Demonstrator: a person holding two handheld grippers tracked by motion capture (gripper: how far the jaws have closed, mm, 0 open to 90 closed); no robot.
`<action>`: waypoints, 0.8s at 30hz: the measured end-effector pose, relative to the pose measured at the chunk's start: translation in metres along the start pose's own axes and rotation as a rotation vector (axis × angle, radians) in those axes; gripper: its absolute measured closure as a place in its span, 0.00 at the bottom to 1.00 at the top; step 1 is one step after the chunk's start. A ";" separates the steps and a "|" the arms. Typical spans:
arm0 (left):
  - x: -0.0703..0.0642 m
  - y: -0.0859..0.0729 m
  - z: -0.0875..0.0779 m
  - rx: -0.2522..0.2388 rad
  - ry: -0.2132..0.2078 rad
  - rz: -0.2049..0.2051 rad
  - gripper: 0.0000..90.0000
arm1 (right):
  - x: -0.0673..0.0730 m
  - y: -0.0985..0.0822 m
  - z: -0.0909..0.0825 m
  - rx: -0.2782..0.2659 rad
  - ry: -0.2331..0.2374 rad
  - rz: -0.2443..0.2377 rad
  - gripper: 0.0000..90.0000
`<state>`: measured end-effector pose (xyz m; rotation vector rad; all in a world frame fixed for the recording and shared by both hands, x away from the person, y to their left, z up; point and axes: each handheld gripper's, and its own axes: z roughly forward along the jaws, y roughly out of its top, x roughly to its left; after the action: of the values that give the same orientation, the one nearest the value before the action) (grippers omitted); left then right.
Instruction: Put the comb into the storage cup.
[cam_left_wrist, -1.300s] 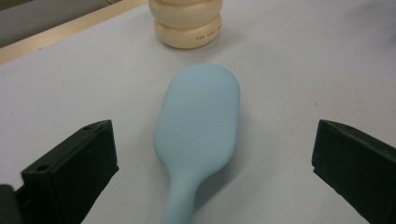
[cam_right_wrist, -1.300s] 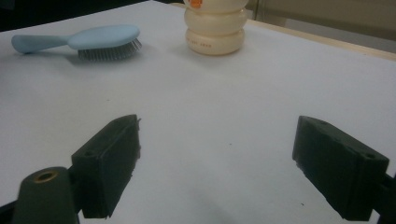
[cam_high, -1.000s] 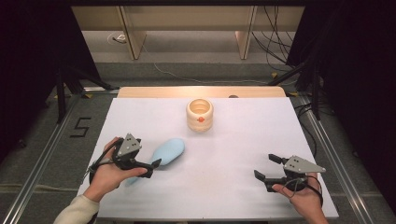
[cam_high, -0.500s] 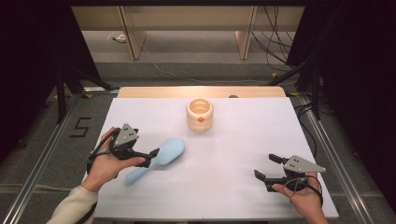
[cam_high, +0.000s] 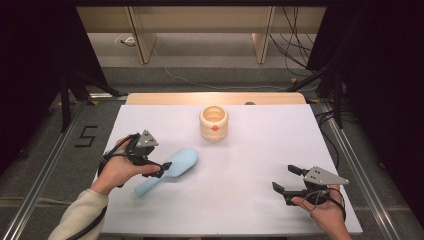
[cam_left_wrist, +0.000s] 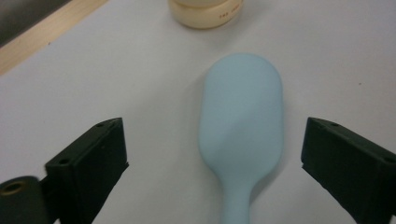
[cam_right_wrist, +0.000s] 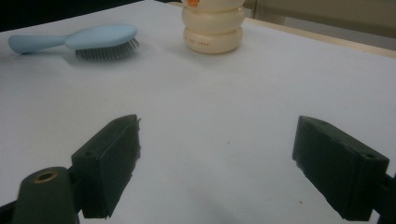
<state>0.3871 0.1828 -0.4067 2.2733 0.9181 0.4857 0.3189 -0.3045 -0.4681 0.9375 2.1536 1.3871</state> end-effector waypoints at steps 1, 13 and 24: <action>0.000 0.000 0.001 0.017 -0.007 0.005 0.09 | 0.000 0.000 0.000 0.000 0.000 0.000 0.18; -0.008 -0.003 0.016 0.249 -0.085 0.105 0.09 | 0.000 0.000 0.000 0.002 0.001 -0.003 0.18; -0.011 -0.008 0.031 0.353 -0.063 0.167 0.18 | 0.000 0.000 0.000 0.003 0.001 -0.005 0.18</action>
<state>0.3926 0.1667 -0.4355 2.6844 0.8388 0.3415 0.3190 -0.3042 -0.4683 0.9318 2.1579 1.3820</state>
